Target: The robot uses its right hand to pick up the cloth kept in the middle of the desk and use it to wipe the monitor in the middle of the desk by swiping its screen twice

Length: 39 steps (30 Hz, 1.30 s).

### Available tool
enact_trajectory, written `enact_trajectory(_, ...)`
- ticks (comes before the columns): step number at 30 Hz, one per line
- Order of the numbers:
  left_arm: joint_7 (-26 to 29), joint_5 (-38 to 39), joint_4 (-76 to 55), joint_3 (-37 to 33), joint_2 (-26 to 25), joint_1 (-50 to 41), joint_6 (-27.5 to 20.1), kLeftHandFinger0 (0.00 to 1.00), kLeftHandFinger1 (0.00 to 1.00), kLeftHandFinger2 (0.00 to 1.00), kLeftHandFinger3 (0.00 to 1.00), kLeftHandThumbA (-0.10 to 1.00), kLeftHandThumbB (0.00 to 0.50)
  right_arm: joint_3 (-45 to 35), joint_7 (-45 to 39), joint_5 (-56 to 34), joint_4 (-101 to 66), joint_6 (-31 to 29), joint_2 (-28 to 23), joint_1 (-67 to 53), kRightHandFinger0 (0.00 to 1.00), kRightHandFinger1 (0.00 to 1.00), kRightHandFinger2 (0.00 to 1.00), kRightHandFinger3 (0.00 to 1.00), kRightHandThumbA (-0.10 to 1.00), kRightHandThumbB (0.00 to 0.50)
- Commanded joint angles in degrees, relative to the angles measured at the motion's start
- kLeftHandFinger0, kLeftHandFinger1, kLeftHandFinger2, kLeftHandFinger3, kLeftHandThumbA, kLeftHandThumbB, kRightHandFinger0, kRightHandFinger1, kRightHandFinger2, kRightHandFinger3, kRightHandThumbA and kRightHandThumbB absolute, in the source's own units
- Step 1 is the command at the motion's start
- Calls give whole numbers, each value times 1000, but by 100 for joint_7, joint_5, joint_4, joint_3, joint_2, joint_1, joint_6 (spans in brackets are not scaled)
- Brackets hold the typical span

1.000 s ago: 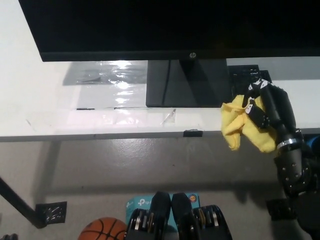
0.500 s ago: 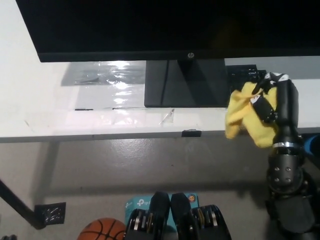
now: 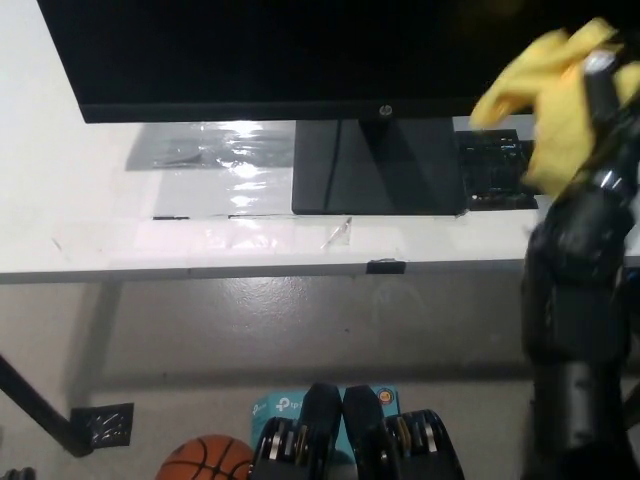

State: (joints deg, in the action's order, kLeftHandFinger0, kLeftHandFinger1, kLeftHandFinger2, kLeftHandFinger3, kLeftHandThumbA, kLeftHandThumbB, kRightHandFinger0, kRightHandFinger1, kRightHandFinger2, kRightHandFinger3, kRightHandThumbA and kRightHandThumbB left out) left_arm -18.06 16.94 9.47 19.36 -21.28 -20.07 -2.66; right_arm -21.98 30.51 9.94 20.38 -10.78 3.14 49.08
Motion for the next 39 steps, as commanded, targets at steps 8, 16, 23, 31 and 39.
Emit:
enact_trajectory(8, -122, 152, -59, 112, -151, -240, -246, 519, 541, 669, 845, 61, 134, -637, 1687, 291, 465, -372, -1142, 1658, 0, 0, 205, 69, -100, 240)
enact_trajectory(16, -67, 129, -240, 100, -182, -199, -15, 494, 528, 660, 803, 51, 155, -20, 2502, 988, 1258, -325, -1369, 1992, 0, 0, 143, 60, -100, 192)
enact_trajectory(23, -94, 153, -254, 114, -222, -173, -27, 490, 528, 654, 788, 19, 151, 1866, 2781, 2209, 3272, 319, -1463, 2327, 0, 0, 238, 22, -100, 40)
enact_trajectory(31, -150, 209, -186, 116, -251, -184, -19, 483, 520, 647, 780, 7, 156, 3129, 3285, 2283, 5037, 234, -1290, 2491, 0, 0, 146, 99, -100, 34)
enact_trajectory(39, -162, 129, -290, 76, -292, -227, -23, 486, 521, 646, 791, 13, 147, 3207, 3153, 1808, 5459, 32, -990, 2769, 0, 0, 161, 115, -100, 5)
